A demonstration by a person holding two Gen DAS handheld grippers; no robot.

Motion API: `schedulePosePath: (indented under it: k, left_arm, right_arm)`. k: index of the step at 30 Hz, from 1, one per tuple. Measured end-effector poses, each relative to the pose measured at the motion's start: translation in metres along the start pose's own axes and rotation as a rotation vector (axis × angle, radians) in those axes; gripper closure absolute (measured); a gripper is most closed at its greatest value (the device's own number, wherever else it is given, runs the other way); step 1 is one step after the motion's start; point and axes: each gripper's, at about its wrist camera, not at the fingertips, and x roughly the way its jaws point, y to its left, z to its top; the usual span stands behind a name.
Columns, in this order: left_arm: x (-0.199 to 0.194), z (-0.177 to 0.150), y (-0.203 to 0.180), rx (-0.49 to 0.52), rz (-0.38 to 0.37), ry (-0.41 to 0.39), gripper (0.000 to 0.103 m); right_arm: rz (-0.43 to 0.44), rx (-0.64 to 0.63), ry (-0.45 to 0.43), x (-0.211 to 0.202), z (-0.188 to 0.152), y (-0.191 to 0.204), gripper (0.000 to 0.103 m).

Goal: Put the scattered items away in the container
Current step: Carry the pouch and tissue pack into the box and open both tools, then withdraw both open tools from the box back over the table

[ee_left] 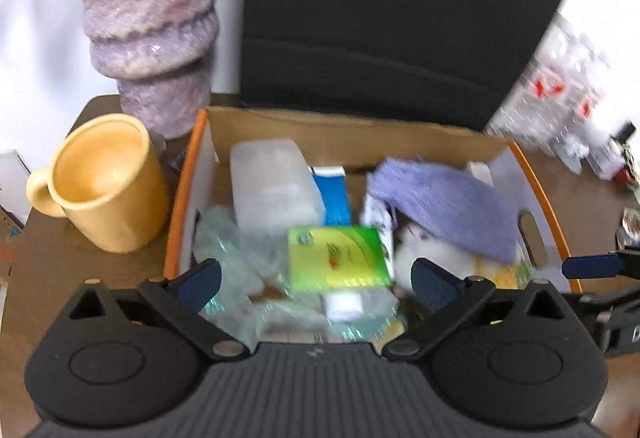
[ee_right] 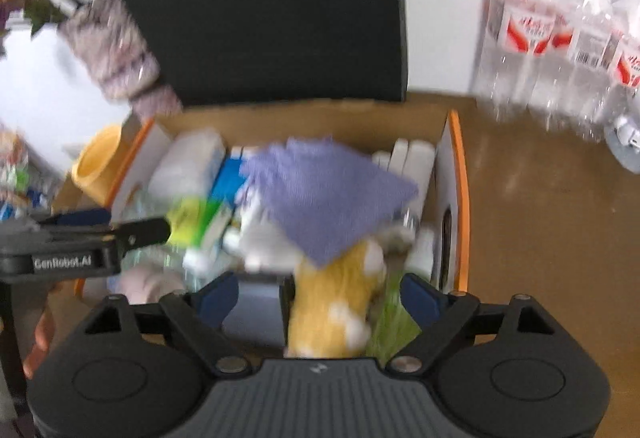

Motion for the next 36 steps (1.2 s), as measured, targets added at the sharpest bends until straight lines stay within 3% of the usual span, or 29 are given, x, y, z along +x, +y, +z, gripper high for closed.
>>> schedulePosePath:
  k: [4,10,22,36]
  left_arm:
    - [-0.014,-0.012,-0.01,0.032,0.028,0.03,0.0]
    - [-0.049,-0.031,-0.013,0.036,0.052,0.023,0.0]
    - [-0.116,-0.079,-0.022,0.061,0.087,-0.043,0.0]
    - [-0.147,-0.147,-0.032,0.113,0.058,-0.116,0.0]
  right_arm:
    - [-0.063,-0.025,0.051,-0.002,-0.014,0.014,0.013]
    - [-0.094,0.0,0.053,-0.025,-0.038,0.022,0.012]
    - [-0.1,-0.051,-0.029,-0.089,-0.084,0.057,0.01]
    - [-0.097,-0.13,-0.128,-0.11,-0.15,0.083,0.01]
